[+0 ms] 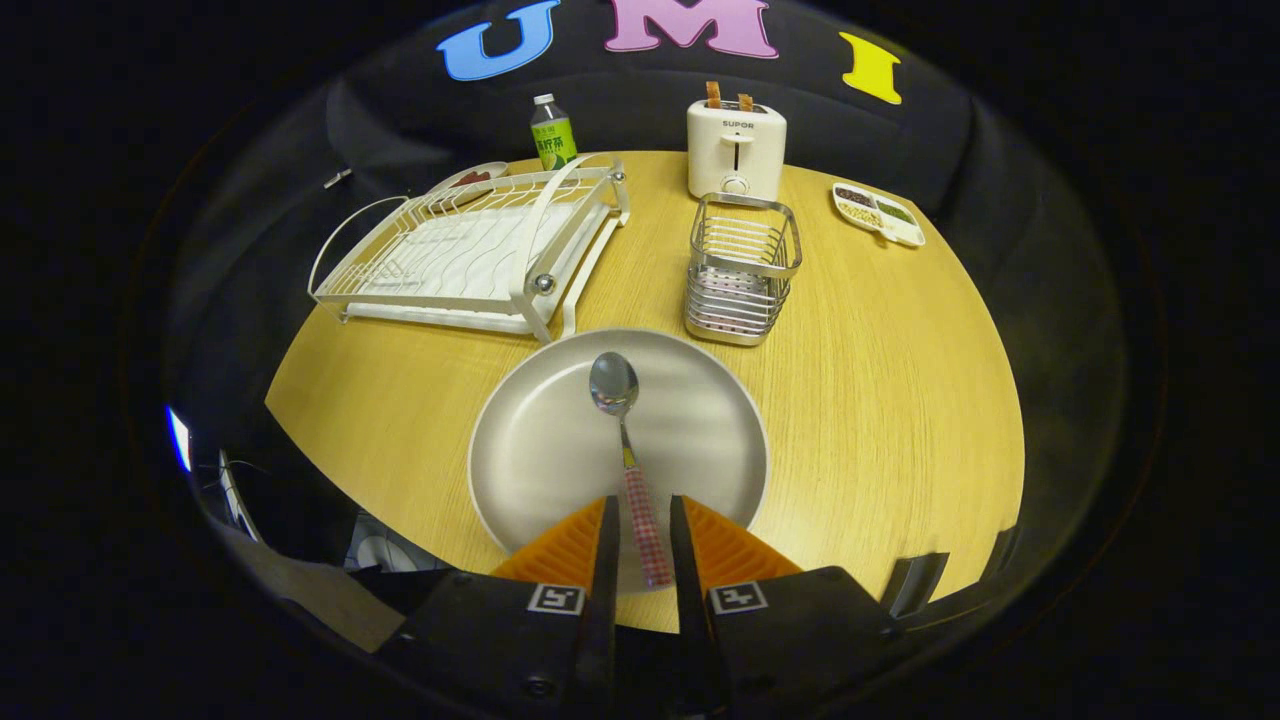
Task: Take the plate from the dish rack, then take the spoon from the basket and place it into the plate.
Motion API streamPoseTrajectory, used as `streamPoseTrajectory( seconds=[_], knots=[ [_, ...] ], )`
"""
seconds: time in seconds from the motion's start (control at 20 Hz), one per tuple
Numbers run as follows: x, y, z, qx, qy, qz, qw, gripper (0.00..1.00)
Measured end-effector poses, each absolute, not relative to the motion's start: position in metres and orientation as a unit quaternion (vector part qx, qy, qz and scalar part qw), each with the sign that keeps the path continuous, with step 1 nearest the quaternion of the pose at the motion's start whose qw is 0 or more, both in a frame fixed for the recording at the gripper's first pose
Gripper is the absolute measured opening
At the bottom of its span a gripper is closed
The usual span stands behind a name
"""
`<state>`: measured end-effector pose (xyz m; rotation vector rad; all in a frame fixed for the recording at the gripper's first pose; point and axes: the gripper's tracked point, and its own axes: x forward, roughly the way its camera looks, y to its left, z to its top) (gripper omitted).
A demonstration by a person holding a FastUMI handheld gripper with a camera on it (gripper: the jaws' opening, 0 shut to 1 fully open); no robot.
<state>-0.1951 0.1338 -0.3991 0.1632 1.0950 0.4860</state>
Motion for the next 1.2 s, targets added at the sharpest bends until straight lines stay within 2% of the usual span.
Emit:
streamPoseTrajectory(
  seconds=[0.15,0.2,0.3,0.5,0.8,1.2],
  knots=[
    [-0.19,0.132,-0.399,0.082,0.514,0.218,0.826,0.56],
    [-0.189,0.131,-0.4,0.08,0.513,0.217,0.827,0.8],
    [-0.188,0.132,-0.398,0.082,0.511,0.216,0.828,1.0],
    [-0.185,0.13,-0.39,0.088,0.502,0.217,0.833,1.0],
    [-0.151,0.109,-0.352,0.095,0.441,0.205,0.869,1.0],
    [-0.069,0.051,-0.243,0.098,0.318,0.168,0.928,0.99]
  ],
)
